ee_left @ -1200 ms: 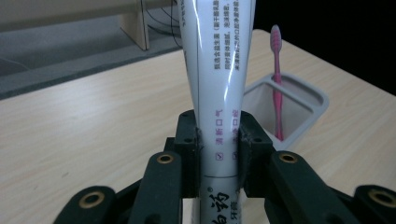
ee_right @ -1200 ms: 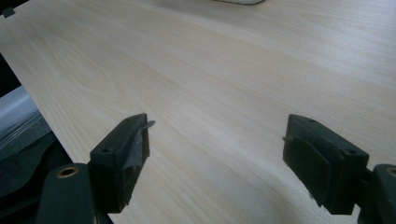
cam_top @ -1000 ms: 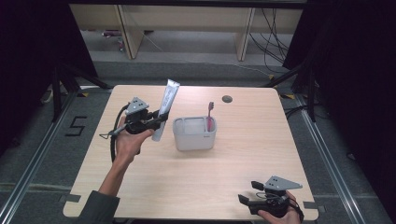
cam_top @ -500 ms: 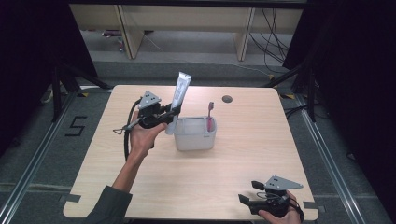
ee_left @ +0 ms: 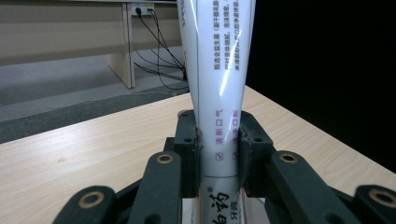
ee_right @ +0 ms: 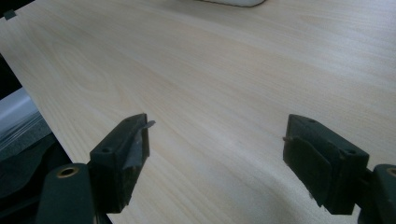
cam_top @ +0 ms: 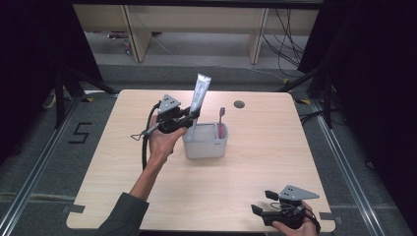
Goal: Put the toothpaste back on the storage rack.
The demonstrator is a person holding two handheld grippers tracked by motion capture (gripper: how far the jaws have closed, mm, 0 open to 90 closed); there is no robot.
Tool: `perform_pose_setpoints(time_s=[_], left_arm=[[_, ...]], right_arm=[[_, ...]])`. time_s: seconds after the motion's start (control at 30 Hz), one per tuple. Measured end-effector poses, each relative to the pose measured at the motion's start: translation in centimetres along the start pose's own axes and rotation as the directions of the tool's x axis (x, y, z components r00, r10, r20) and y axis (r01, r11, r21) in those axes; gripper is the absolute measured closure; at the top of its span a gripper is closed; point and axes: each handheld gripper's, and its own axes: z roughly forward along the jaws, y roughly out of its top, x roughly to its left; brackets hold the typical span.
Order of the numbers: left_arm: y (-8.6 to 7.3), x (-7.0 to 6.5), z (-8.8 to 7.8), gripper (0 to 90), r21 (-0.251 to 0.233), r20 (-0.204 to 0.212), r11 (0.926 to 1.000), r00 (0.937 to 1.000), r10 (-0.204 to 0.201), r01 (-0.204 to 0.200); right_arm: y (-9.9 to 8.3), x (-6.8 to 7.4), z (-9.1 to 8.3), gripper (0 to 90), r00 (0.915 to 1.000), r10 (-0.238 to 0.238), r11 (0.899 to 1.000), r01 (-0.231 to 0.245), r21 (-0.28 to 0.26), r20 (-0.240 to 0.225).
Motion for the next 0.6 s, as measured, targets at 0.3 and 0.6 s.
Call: perform_pose_setpoints(time_s=[0.3,0.6], left_arm=[[0.2,-0.6,0.9,72.6,-0.011,0.006,0.9999,1.0,0.003,-0.003],[0.0,-1.1,2.0,72.6,-0.029,0.007,0.9996,1.0,0.006,-0.006]], right_arm=[[0.1,-0.2,0.0,23.4,0.9994,-0.034,0.999,0.034,-0.008,0.012],[0.1,-0.1,0.0,23.5,0.999,-0.042,0.999,0.042,-0.012,0.012]])
